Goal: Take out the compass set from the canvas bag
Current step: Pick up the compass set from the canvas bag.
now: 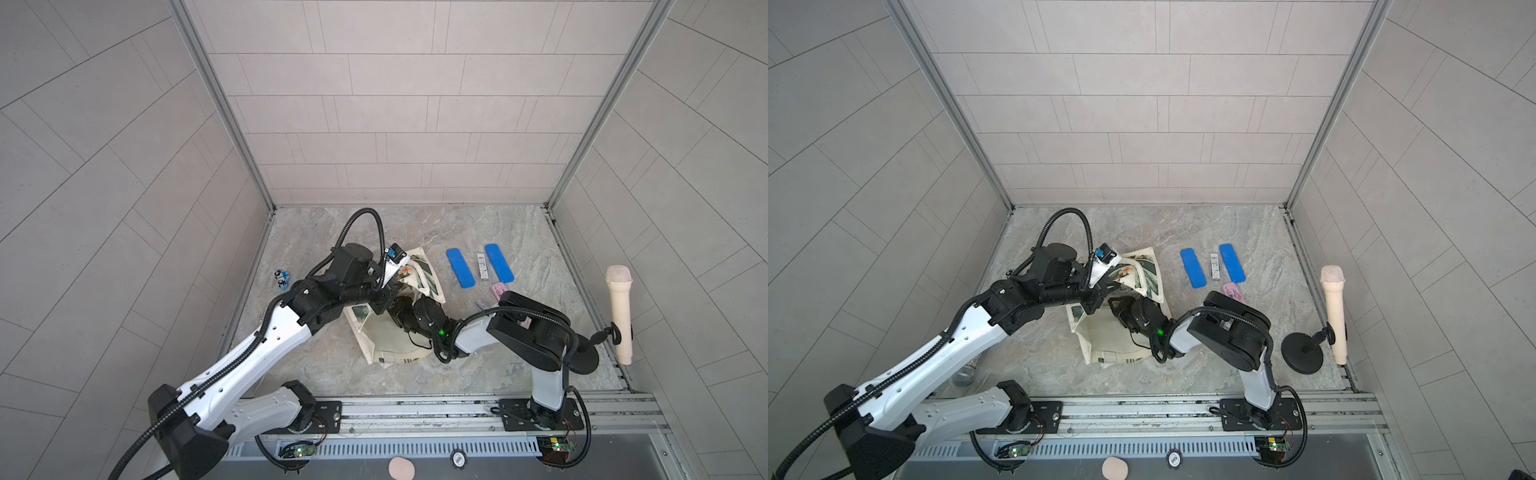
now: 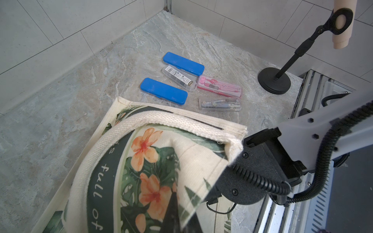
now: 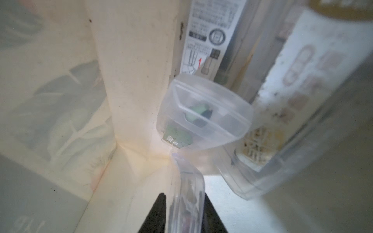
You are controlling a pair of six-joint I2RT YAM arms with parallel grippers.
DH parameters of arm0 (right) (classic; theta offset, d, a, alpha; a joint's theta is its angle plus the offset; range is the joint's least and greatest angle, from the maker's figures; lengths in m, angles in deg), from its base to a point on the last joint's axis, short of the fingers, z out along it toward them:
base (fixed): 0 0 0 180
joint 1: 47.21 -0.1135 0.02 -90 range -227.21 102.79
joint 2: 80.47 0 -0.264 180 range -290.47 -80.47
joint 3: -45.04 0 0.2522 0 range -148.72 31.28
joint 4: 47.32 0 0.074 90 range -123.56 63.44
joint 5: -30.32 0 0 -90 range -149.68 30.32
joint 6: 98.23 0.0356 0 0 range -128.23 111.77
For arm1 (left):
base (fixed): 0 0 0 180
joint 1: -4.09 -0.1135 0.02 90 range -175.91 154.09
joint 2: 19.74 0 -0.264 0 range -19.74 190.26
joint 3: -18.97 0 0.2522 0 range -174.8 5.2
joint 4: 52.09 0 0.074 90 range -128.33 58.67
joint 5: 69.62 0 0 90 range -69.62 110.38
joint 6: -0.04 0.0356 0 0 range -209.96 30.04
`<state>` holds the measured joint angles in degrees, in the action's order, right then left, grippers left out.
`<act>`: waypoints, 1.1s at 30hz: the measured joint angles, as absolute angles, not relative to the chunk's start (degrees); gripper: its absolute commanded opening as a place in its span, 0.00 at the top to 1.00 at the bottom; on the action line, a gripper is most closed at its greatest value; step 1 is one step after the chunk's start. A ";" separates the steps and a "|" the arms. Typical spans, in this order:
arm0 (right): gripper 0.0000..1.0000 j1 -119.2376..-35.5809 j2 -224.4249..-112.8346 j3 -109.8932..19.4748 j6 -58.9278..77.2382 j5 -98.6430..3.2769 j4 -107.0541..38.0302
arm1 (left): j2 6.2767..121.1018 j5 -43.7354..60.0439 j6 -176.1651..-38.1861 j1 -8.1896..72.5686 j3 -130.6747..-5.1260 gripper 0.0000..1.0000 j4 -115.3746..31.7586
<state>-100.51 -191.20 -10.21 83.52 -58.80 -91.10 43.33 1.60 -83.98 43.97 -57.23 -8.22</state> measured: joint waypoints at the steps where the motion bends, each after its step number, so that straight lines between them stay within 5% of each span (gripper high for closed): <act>1: 0.75 -100.51 -191.20 -10.21 83.52 -58.77 -91.27 | 43.33 1.71 -83.98 43.97 -57.25 1.00 -8.15; 16: 0.79 -100.94 -187.51 -10.76 79.82 -58.60 -85.13 | 45.23 8.74 -86.75 44.01 -59.96 1.00 -7.43; 33: 0.82 -103.06 -165.41 -16.03 65.70 -58.05 -53.88 | 48.90 13.90 -88.96 44.25 -64.60 1.00 -5.40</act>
